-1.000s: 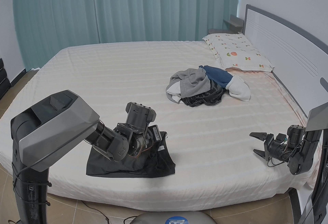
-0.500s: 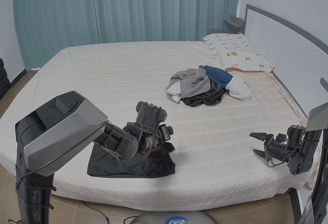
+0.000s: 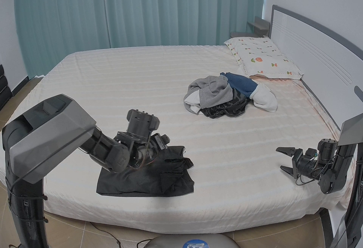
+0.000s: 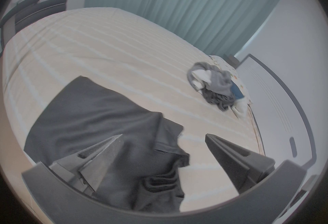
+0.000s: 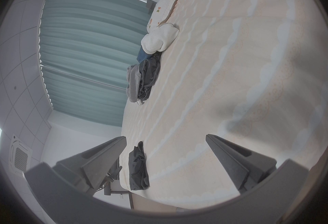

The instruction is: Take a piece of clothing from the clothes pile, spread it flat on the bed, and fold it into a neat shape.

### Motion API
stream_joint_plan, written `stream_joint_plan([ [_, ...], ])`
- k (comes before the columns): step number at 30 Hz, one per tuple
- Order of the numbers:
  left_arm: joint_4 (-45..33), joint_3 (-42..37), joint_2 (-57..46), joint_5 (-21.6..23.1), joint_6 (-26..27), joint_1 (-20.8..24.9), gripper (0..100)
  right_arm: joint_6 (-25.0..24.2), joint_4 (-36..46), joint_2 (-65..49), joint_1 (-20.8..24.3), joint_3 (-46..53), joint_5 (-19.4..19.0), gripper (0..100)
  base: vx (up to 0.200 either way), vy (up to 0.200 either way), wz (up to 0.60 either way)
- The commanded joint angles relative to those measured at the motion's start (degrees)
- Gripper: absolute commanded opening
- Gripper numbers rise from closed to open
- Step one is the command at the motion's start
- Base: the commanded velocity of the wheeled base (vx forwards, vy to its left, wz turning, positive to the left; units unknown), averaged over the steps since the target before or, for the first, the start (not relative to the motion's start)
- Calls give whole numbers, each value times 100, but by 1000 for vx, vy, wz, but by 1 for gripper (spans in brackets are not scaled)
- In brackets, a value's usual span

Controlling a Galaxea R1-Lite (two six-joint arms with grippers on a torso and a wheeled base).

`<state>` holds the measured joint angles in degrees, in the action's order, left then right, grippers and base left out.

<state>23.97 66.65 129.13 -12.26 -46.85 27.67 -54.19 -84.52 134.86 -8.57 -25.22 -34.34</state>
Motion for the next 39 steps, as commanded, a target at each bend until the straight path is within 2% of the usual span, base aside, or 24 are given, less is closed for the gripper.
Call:
stream_joint_plan([
  [1, 249, -697, -442, 189, -219, -570, 100, 5, 5, 5, -4, 0, 6, 100, 0, 0, 0],
  [5, 565, -1224, -556, 383, -378, -772, 100, 5, -3, 5, 4, 9, -2, 100, 0, 0, 0],
  [9, 1435, -1690, -626, 611, -1081, -922, 100, 13, -3, 5, 4, 9, -2, 100, 0, 0, 0],
  [10, 1453, -1699, -626, 629, -1116, -922, 100, 13, -3, 5, 4, 9, 6, 100, 0, 0, 0],
  [12, 1734, -1875, -556, 1059, -1467, -974, 100, 49, -3, 14, 4, 17, 6, 100, 0, 0, 0],
  [16, 1892, -2077, -521, 1727, -1626, -1282, 100, 110, 5, 22, 4, 17, 6, 100, 0, 0, 0],
  [21, 2068, -2279, -468, 2167, -1749, -1616, 100, 207, 5, 75, 40, 17, 6, 100, 0, 200, 0],
  [35, 2138, -2235, -257, 2184, -1758, -1721, 100, 207, -3, -30, 66, 17, 77, 100, 0, 200, 0],
  [39, 2138, -2226, -248, 2184, -1758, -1721, 100, 207, 5, -224, 251, 105, 270, 100, 0, 200, 0],
])
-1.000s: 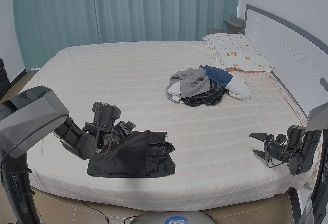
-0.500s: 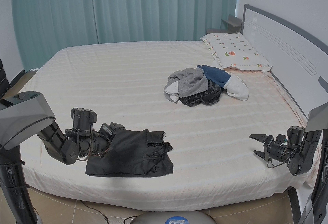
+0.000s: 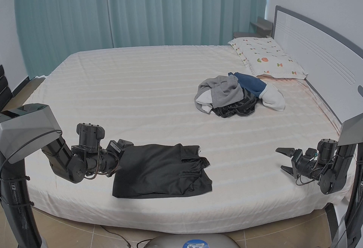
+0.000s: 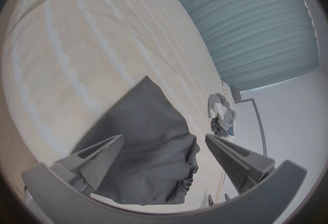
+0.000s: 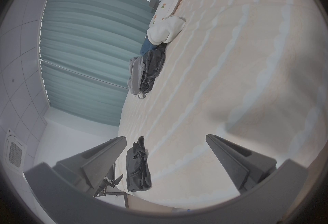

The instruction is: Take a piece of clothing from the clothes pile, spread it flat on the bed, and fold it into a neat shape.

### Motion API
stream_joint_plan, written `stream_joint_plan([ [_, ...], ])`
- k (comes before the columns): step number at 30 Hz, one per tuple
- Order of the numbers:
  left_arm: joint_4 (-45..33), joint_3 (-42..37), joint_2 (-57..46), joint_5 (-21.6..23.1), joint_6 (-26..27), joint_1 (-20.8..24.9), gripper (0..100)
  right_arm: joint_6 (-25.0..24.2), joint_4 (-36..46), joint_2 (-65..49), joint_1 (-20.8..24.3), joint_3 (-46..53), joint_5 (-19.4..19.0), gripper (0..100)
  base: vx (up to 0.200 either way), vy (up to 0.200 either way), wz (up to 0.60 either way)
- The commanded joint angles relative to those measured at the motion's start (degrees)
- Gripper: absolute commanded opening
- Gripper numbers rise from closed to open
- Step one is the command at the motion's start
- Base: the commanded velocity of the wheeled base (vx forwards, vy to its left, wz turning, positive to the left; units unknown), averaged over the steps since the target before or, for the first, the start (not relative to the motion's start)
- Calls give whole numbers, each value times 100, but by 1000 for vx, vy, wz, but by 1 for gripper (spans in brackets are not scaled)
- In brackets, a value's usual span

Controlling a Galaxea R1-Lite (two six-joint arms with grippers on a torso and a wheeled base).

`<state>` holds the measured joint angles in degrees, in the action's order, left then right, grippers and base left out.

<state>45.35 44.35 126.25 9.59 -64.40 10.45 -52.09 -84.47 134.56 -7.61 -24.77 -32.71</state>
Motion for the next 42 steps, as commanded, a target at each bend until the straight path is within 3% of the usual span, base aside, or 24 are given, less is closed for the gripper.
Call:
stream_joint_plan([
  [1, 0, 4, 40, -1, -2, 1, 100, -3, 1, -202, 242, 78, 159, 100, 0, 200, 0],
  [2, 0, 4, 40, -1, -2, 1, 100, -3, 1, -202, 242, 78, 159, 100, 0, 200, 0],
  [7, 9, 21, 67, -1, -2, 1, 100, 6, 80, -264, 1068, 34, 1144, 100, 0, 200, 0],
  [12, 9, 39, 67, -10, 7, 10, 100, 164, 273, -272, 1560, -45, 1645, 100, 0, 200, 0],
  [19, 0, 118, 84, -19, -99, 10, 100, 542, 1688, -281, 2404, -959, 3227, 100, 0, 200, 0],
  [22, 9, 127, 102, -54, -108, 19, 100, 709, 2048, -220, 2712, -1214, 3675, 100, 0, 200, 0],
  [28, 0, 162, 111, -72, -108, 28, 100, 1122, 2145, -141, 3019, -1232, 4053, 100, 0, 0, 0],
  [35, 0, 153, 120, -80, -99, 36, 100, 1746, 2286, -132, 3002, -1091, 4545, 100, 0, 0, 0],
  [42, 9, 162, 137, -80, -90, 36, 100, 1957, 2356, -9, 3002, -1021, 4598, 100, 0, 0, 0],
])
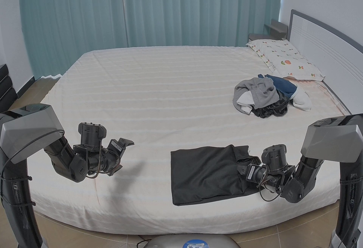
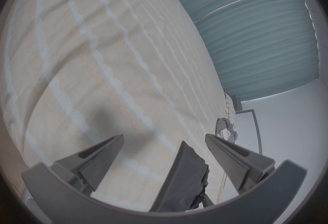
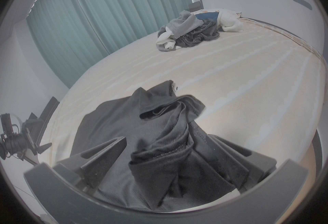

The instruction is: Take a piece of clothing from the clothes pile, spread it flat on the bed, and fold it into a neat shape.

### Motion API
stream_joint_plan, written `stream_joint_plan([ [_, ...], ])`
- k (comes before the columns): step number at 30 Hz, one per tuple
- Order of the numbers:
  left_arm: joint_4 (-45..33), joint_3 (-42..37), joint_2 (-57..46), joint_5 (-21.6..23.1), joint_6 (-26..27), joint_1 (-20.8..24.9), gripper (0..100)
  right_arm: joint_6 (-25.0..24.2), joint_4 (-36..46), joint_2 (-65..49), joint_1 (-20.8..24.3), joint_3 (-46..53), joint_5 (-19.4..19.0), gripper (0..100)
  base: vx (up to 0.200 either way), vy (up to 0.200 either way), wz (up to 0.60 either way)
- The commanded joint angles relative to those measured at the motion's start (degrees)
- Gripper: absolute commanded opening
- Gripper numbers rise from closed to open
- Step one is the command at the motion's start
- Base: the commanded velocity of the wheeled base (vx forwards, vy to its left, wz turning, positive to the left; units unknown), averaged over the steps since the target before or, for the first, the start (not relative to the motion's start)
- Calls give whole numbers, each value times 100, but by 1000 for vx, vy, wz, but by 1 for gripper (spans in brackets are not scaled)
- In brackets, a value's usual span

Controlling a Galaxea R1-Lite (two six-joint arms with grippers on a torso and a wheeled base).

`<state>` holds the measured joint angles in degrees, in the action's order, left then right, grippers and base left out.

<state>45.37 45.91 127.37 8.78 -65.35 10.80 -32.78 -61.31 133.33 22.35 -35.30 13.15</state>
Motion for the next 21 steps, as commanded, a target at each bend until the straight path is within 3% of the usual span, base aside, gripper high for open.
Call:
stream_joint_plan([
  [1, 7, 6, 25, -8, 5, 1, 100, 26, 57, 123, 7, 32, 12, 100, 0, 0, 0],
  [10, -2, 6, 25, -8, 5, 1, 100, 193, 251, 123, -11, 147, 3, 100, 0, 0, 0],
  [13, -2, -3, 25, -8, 5, 1, 100, 597, 268, 123, -213, 401, 21, 100, 0, 0, 0],
  [21, 7, -21, 25, -8, 5, 1, 100, 1019, -162, -193, -705, 1289, 12, 100, 0, 0, 0],
])
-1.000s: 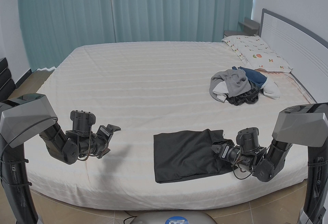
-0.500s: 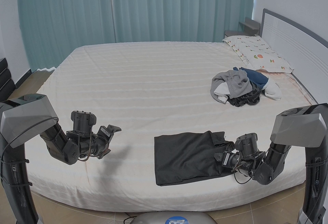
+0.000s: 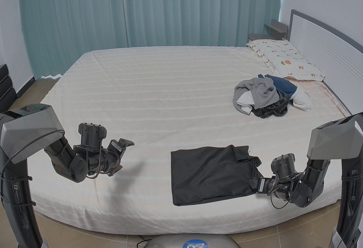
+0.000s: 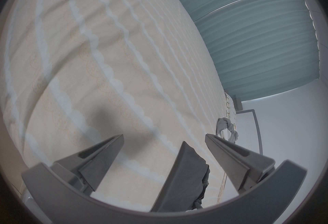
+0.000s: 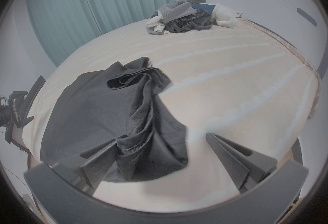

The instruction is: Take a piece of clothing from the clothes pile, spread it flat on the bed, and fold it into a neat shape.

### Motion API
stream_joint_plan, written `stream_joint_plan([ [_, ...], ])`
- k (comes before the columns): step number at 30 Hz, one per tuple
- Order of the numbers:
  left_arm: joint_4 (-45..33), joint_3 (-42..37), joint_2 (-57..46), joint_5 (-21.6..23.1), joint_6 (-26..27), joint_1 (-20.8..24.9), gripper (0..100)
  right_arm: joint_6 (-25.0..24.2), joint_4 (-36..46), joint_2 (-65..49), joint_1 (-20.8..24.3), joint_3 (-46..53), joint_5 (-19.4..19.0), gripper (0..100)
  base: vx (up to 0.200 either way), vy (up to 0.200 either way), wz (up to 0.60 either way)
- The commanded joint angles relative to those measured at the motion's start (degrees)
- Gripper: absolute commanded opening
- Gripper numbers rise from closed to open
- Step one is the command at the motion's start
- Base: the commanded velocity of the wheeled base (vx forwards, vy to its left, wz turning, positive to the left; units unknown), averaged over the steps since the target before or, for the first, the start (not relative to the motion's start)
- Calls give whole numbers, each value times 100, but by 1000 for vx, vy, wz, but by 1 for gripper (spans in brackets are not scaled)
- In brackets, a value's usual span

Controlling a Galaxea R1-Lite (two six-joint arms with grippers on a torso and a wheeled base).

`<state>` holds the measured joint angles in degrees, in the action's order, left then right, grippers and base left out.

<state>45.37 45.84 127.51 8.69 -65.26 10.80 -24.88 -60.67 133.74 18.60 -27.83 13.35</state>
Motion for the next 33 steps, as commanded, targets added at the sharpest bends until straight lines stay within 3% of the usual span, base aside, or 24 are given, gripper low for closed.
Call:
stream_joint_plan([
  [1, 7, -13, 10, 1, -5, 1, 100, 317, -278, -235, -401, 568, -8, 100, 0, 0, 0],
  [13, 7, -22, 28, -8, 31, 19, 100, 739, -630, -516, -964, 639, -8, 100, 0, 0, 0],
  [19, 7, -13, 37, -52, 39, 19, 100, 660, -656, -850, -1175, 480, -175, 100, 0, 0, 0],
  [24, 7, -13, 54, -131, 48, 19, 100, -245, -674, -929, -867, 225, -632, 100, 0, 0, 0],
  [26, 7, -13, 54, -122, 57, 19, 100, -878, -753, -991, -586, 85, -957, 100, 100, 0, 0],
  [30, 7, -13, 54, -122, 57, 19, 100, -1388, -753, -929, -278, -179, -1616, 100, 200, 0, 0],
  [33, 7, -31, 54, -122, 57, 27, 100, -1572, -683, -727, -173, -486, -1845, 100, 67, 0, 0],
])
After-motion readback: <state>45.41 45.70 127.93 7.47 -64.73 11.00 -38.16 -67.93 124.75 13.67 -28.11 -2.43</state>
